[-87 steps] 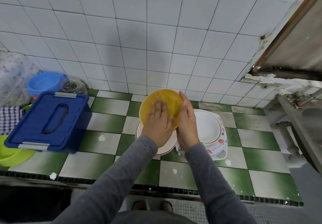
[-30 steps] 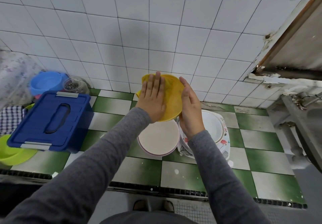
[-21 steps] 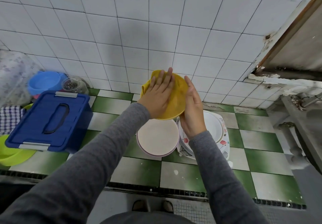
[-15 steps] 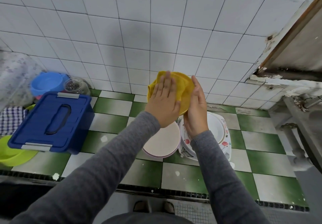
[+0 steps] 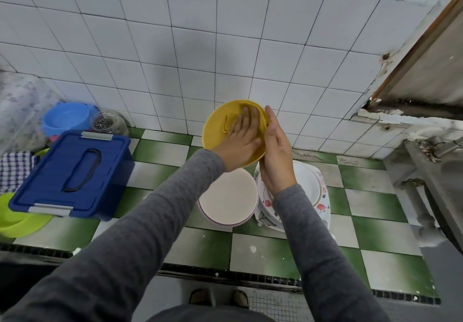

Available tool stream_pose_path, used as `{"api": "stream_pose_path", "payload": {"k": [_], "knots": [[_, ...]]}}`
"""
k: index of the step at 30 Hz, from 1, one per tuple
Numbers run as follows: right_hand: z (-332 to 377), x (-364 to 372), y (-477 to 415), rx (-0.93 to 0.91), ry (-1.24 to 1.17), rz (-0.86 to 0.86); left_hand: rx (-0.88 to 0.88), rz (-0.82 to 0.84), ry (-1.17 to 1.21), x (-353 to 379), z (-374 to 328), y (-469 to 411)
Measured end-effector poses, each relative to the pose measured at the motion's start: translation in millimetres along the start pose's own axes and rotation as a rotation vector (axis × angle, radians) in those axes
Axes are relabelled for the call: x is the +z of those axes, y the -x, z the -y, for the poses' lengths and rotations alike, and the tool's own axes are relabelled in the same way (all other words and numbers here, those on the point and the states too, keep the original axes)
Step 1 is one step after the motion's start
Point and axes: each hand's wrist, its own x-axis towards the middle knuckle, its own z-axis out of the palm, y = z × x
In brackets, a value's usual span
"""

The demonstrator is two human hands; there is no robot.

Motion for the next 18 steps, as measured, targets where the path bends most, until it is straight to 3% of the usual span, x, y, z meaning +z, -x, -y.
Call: {"api": "stream_pose_path", "payload": {"k": [6, 10, 13, 15, 18], "knots": [[2.9, -10.8, -7.6, -0.007, 0.024, 0.014, 0.234, 0.064, -0.077, -5.2, 3.3, 19.1], [1.9, -18.2, -8.6, -0.051, 0.046, -0.007, 0.112, 0.193, -0.121, -19.4, 0.0, 31.6], [-1.1, -21.2, -10.9, -0.075, 0.085, -0.053, 0.078, 0.231, -0.493, -24.2, 1.4, 31.7], [-3.2, -20.6, -11.6, -0.097, 0.125, -0.064, 0.043, 0.208, -0.621, -18.9, 5.4, 29.0], [-4.7, -18.8, -11.9, -0.121, 0.143, -0.084, -0.080, 0.128, -0.616, -7.3, 10.5, 26.6]]}}
